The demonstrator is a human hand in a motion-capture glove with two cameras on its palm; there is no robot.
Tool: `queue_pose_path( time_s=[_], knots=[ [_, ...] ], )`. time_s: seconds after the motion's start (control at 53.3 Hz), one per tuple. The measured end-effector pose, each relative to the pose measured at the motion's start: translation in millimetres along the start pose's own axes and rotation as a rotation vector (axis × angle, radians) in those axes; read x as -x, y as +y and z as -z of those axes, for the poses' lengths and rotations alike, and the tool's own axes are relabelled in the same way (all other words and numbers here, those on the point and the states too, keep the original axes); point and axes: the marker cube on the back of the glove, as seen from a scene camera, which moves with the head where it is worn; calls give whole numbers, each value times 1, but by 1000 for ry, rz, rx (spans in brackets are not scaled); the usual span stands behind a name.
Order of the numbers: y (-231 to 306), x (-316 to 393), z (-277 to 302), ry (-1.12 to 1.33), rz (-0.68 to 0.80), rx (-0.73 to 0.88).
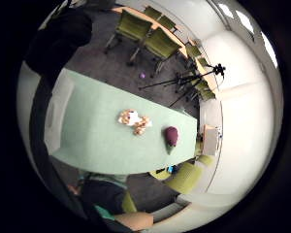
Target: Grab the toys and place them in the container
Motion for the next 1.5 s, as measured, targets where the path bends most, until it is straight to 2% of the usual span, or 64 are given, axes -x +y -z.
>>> queue_pose_path(
  time_s=[0.038,0.094,0.394,0.732,0.939,1.277,1.502],
  knots=[
    [0,-27,-16,70,-129,5],
    [7,-57,-40,101,-181,16],
    [28,-133,-135,67,-245,74],
    [39,-168,-220,74,-291,162],
    [60,-182,-277,-27,-341,269],
    [72,-181,-308,-113,-361,309],
    [78,-176,-305,-160,-348,279]
  ],
)
